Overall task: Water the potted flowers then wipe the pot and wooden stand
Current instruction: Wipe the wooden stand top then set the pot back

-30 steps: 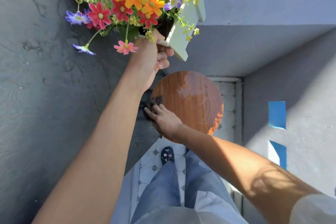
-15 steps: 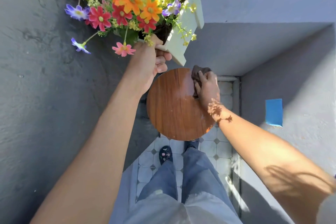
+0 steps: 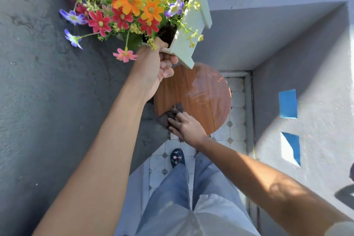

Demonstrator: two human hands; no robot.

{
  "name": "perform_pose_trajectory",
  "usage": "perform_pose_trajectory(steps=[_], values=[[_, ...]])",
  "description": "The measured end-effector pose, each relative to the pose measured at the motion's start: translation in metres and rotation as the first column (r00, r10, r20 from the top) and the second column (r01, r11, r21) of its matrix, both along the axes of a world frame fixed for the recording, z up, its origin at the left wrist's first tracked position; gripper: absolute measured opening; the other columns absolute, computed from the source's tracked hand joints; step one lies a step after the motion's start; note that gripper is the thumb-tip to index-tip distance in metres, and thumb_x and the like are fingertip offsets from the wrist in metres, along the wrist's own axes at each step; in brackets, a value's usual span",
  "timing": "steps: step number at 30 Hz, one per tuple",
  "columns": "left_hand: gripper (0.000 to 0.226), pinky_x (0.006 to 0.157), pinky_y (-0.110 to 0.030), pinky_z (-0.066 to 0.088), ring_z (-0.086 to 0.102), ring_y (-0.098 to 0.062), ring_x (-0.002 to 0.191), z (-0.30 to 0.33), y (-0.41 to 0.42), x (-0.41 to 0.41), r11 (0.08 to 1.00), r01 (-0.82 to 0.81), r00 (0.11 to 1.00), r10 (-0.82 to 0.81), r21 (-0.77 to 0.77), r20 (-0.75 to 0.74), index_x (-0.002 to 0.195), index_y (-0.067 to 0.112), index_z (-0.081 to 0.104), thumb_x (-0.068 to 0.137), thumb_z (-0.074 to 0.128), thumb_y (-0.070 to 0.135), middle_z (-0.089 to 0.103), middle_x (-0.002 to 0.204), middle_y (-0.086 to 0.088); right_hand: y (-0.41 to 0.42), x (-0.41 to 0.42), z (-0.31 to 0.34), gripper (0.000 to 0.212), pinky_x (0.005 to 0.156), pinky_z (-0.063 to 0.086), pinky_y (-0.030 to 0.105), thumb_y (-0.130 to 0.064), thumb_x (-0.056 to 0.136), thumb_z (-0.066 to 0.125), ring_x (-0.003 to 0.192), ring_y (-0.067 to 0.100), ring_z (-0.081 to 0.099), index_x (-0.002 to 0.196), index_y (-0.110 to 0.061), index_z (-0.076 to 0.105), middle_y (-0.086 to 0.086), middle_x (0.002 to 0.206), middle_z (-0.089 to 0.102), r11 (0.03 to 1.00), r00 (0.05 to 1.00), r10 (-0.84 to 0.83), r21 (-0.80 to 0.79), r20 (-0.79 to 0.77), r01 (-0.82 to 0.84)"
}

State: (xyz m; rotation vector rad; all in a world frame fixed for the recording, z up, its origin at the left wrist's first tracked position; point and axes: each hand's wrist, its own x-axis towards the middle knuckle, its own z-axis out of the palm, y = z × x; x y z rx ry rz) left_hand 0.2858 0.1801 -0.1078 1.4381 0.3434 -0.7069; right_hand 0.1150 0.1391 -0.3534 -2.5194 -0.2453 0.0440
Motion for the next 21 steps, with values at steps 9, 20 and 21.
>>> perform_pose_trajectory(steps=[9,20,21], values=[[0.016,0.043,-0.023,0.024,0.037,-0.008,0.042,-0.014,0.019,-0.027,1.000,-0.018,1.000,0.018,0.017,-0.021,0.081,0.006,0.051,0.093,0.041,0.009,0.052,0.066,-0.012,-0.139,0.033,-0.001,0.031,0.087,0.036,0.028,-0.035,0.096,0.053,0.104,0.030,0.052,0.104,-0.010,0.070,0.012,0.108,0.060,0.726,0.729,-0.683,-0.150,-0.040,0.671],[0.015,0.040,-0.021,0.025,0.035,-0.008,0.041,-0.013,0.017,-0.035,1.000,-0.023,1.000,0.023,0.015,-0.004,0.094,0.004,0.054,0.090,0.040,0.008,0.051,0.063,-0.010,0.035,0.010,0.014,0.029,0.069,0.053,0.042,-0.029,0.094,0.057,0.094,0.034,0.051,0.115,-0.012,0.066,0.013,0.101,0.056,0.963,0.960,-0.268,-0.015,-0.085,0.268],[0.016,0.040,-0.021,0.025,0.035,-0.008,0.042,-0.012,0.018,-0.035,1.000,-0.015,1.000,0.015,0.017,-0.004,0.091,0.003,0.055,0.090,0.040,0.008,0.052,0.062,-0.009,0.043,-0.003,0.013,0.028,0.068,0.053,0.041,-0.028,0.093,0.058,0.090,0.034,0.052,0.114,-0.011,0.066,0.013,0.099,0.056,0.982,0.980,-0.187,0.002,-0.066,0.188]])
